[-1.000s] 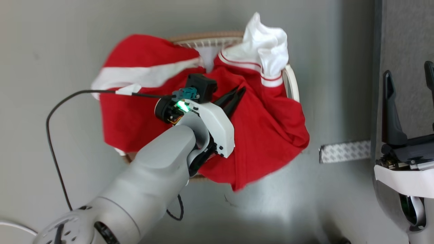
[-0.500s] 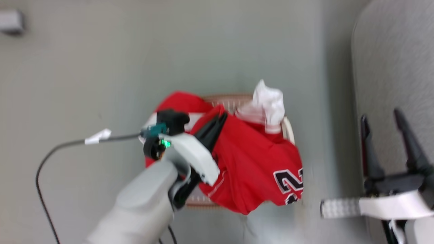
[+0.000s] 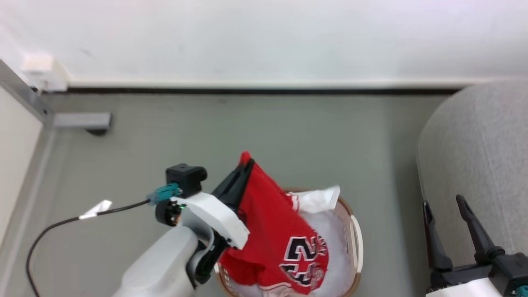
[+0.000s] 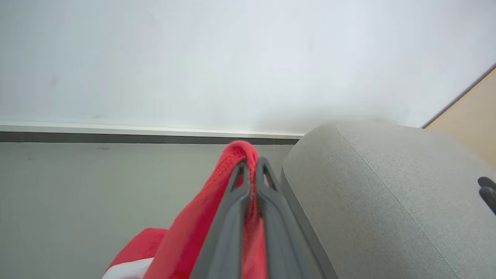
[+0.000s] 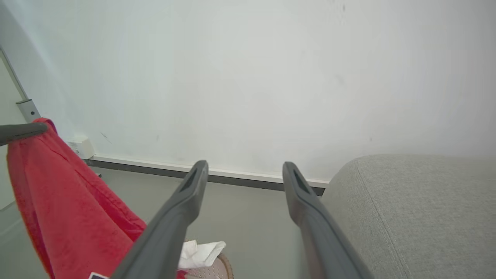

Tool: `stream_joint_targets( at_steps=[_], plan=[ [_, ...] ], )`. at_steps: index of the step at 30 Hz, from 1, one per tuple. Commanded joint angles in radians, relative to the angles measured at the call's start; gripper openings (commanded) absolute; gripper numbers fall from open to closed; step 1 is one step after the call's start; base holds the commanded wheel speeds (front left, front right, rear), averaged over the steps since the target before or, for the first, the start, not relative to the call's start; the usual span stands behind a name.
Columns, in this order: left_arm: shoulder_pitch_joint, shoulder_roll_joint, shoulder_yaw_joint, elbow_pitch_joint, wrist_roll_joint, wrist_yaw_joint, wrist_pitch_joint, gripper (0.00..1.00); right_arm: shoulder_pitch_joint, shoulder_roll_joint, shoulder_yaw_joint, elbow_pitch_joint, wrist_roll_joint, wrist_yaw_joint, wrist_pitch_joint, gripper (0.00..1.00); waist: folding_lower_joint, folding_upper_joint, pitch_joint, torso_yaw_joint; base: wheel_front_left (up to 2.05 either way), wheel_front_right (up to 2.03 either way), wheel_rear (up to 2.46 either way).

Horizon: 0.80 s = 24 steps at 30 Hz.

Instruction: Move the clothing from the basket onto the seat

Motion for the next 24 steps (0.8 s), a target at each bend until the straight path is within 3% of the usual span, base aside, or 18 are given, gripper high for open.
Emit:
stream_joint_targets(
  at_steps=[1,11,24],
  plan=[
    [0.02,0.013,0.009,-0.006,0.012,0.008,-0.001,0.0,0.022,0.003,-0.004,0.007,0.004,-0.002,0.0,1.0,0.0004,0.0,-0.072,0.019,0.0,0.0,0.0],
    [0.084,0.069,0.07,-0.115,0.031,0.06,0.0,0.0,0.115,0.005,-0.02,0.026,0.014,-0.002,0.0,1.0,0.0004,0.0,-0.23,0.006,0.0,0.0,0.0],
    [0.125,0.156,0.098,-0.284,0.019,0.13,0.044,0.0,0.172,-0.003,-0.027,0.023,0.024,-0.002,0.0,1.0,0.0004,0.0,-0.316,-0.016,0.0,0.0,0.0]
  ],
)
